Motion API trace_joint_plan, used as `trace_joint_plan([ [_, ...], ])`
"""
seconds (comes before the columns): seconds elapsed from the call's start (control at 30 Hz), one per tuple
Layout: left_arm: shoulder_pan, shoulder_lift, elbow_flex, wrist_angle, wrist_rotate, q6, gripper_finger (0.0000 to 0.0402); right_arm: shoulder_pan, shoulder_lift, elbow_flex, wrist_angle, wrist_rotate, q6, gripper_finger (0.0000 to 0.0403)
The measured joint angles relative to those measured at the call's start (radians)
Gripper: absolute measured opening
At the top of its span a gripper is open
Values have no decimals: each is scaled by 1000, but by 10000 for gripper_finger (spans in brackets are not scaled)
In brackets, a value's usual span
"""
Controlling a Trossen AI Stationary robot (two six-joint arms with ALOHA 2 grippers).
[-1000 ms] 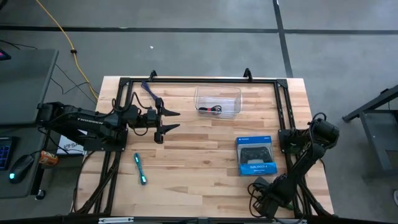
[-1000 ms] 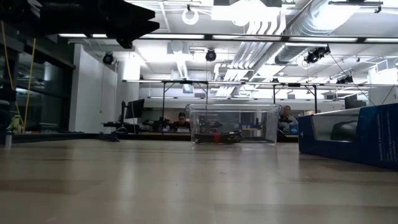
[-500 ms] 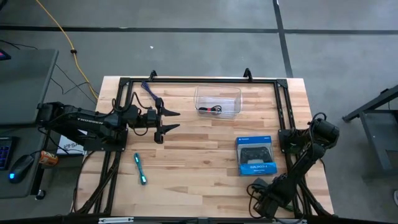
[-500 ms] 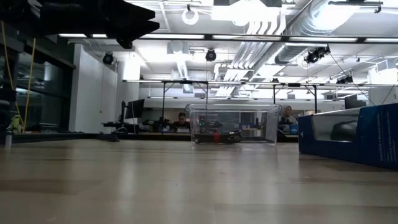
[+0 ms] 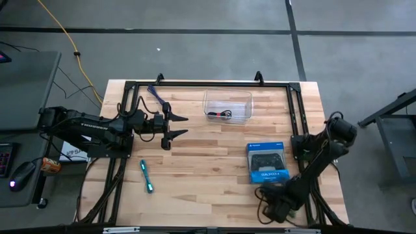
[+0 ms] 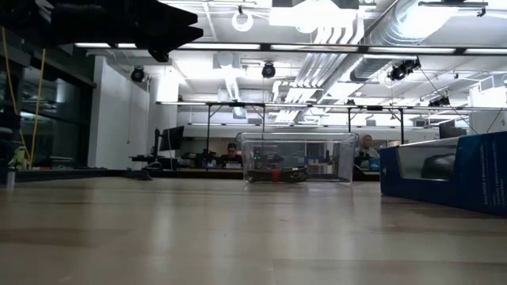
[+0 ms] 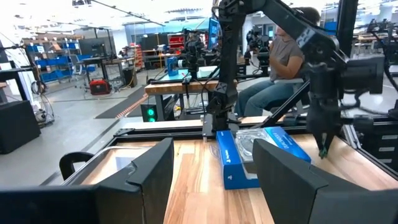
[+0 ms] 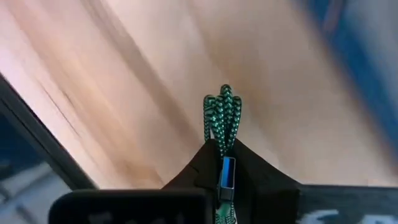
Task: Pick and place USB-C Cables
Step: Put the green charger cable into the bin
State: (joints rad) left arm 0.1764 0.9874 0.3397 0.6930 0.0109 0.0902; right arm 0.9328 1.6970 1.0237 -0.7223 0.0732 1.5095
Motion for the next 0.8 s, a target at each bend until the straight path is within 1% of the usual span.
trace_joint_plan([
  [0.1,0,0,0,0,0,1,199,-59,-39,0,4,149,-165,5],
  [0.2,0,0,0,0,0,9,199,-151,-70,0,87,310,-398,5],
  [0.27,0,0,0,0,0,8,199,-222,-82,0,208,382,-605,4],
  [0.4,0,0,0,0,0,11,199,-370,-93,1,543,439,-1111,3],
  [0.5,0,0,0,0,0,11,199,-481,-95,2,717,520,-1396,2],
  [0.6,0,0,0,0,0,11,199,-598,-102,2,818,630,-1563,2],
  [0.67,0,0,0,0,0,18,199,-675,-123,2,871,666,-1652,1],
  [0.73,0,0,0,0,0,18,199,-749,-152,2,935,666,-1715,1],
  [0.8,0,0,0,5,0,18,199,-820,-185,2,974,627,-1761,1],
])
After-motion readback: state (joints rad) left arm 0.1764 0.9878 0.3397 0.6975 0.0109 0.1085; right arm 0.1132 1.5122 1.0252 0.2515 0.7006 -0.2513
